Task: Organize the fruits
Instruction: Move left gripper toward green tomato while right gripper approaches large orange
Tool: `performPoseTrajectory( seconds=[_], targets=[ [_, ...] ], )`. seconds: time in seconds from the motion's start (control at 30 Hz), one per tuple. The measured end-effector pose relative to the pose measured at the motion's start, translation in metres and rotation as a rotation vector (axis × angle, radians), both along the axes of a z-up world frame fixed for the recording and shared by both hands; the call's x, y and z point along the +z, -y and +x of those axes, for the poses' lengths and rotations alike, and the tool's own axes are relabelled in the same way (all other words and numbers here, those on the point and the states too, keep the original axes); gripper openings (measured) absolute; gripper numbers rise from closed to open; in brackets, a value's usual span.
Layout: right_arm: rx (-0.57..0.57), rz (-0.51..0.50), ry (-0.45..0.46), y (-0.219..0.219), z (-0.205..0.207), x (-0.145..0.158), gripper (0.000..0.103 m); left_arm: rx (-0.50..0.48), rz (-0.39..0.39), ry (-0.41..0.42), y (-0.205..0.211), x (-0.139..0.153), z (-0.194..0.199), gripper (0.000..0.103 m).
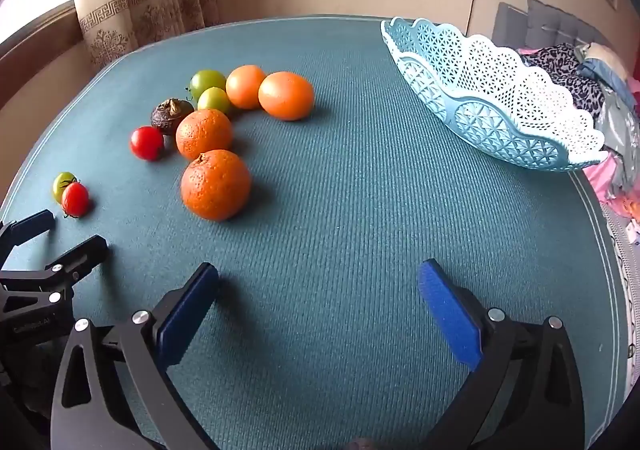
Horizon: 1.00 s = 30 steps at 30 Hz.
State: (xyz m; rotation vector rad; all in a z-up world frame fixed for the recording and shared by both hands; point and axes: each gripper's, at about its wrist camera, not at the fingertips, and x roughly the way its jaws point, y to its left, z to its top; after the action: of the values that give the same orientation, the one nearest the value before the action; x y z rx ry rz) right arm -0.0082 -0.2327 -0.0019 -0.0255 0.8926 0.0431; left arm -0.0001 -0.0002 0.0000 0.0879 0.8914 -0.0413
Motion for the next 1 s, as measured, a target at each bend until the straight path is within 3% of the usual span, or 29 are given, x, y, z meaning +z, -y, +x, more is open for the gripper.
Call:
performPoseTrajectory(
  seconds=[0.03, 0.2, 1.0],
  targets=[
    [-0.007, -0.068, -0.028, -0.007, 0.005, -0.003, 0.098, 0.000, 0.001, 0.000, 0.001, 0.000, 0.000, 0.101],
    [-0.008, -0.106, -0.013, -0.018, 0.003, -0.002, 0.098, 0.000, -0.007, 0.000, -0.001, 0.000, -0.001, 0.101],
    [-0.001, -0.076, -0.014, -0.012, 0.005, -0.007, 0.098, -0.004, -0.009, -0.002, 0.004, 0.001, -0.002, 0.101]
  ],
)
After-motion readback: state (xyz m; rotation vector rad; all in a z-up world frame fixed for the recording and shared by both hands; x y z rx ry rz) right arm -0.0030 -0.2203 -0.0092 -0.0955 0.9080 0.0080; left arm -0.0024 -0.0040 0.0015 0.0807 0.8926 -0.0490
